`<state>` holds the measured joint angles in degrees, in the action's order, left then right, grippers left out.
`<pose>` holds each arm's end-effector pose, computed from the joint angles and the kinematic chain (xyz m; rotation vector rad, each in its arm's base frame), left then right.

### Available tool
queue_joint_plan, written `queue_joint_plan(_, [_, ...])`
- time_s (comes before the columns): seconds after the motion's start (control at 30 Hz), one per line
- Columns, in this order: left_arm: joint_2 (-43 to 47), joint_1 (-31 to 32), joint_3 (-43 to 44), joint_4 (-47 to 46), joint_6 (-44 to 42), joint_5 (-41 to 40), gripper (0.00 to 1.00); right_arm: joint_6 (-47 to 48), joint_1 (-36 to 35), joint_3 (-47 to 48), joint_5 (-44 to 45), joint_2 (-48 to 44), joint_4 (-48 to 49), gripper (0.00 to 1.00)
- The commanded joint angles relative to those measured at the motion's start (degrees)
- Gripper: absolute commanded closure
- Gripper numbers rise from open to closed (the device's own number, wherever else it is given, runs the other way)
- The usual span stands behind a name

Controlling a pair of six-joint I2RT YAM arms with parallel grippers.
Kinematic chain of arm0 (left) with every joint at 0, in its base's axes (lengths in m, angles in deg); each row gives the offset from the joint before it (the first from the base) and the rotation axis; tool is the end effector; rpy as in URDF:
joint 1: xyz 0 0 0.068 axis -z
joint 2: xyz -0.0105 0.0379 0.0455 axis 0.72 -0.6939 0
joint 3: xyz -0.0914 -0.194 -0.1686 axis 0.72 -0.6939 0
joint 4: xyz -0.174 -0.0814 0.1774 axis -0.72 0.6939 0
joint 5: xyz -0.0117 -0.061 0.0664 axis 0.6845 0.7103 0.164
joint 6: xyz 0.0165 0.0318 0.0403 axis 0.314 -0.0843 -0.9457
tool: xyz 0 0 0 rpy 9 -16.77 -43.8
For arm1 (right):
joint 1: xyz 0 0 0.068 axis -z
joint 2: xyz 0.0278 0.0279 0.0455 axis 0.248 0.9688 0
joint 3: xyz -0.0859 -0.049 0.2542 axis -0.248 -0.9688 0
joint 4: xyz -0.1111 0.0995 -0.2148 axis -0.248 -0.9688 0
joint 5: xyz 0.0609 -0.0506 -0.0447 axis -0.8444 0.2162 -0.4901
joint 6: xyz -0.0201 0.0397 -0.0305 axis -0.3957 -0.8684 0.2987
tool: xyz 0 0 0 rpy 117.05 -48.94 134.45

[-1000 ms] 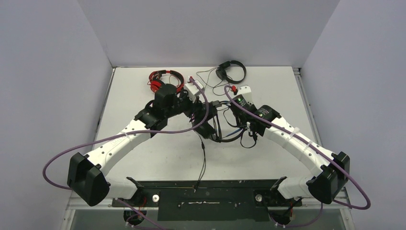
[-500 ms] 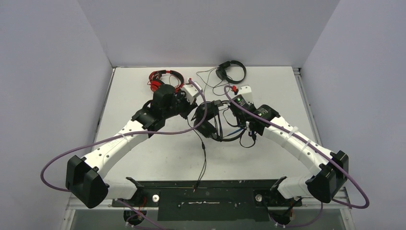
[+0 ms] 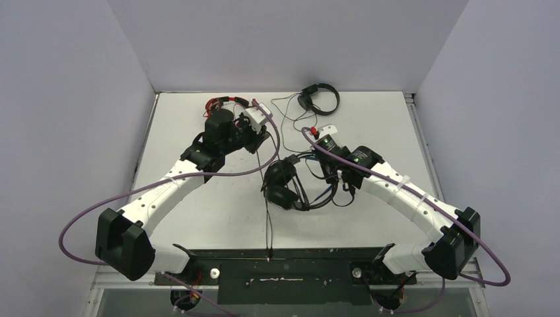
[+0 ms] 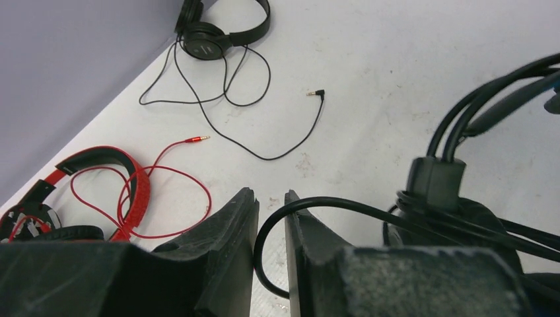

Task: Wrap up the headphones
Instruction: Wrap the headphones cable around the headphones.

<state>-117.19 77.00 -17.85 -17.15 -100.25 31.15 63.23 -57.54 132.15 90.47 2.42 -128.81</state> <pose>0.2681 -0.1712 0.3380 0.8748 1.6950 -0.4529 0.2007 0.1713 0.3132 -0.3869 2.4835 -0.0323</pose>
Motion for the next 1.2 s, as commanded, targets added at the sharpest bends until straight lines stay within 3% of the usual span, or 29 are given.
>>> queue_joint_plan(0.0, [-0.2,-2.1,3.9,-9.2,1.9,3.9,0.80,3.5,-1.0,0.9,-3.7,-1.6,-2.3,1.00])
queue_joint_plan(0.07, [-1.2,-2.8,4.2,-8.8,2.6,5.3,0.83,3.4,-1.1,0.8,-4.4,-2.1,-1.9,1.00])
queue_joint_plan(0.2, [-2.9,-3.5,4.4,-8.9,4.8,9.2,1.00,3.3,-1.1,1.5,-6.9,-3.1,-1.2,1.00])
queue_joint_plan(0.47, [-5.9,-4.6,4.1,-11.2,12.5,7.6,1.00,2.3,-1.0,6.3,-12.2,-5.8,0.1,1.00])
queue_joint_plan(0.73, [-8.7,-4.9,-1.2,-21.5,23.5,9.7,1.00,0.6,-0.9,11.0,-13.8,-8.3,1.9,1.00])
queue_joint_plan(1.03, [-7.4,-5.3,-7.2,-32.8,34.7,11.9,0.91,-3.5,-0.8,15.6,-13.4,-9.2,4.5,1.00])
queue_joint_plan(1.17, [-5.6,-5.9,-13.0,-42.9,40.7,12.6,0.79,-3.8,-0.6,17.7,-11.3,-9.4,4.9,1.00])
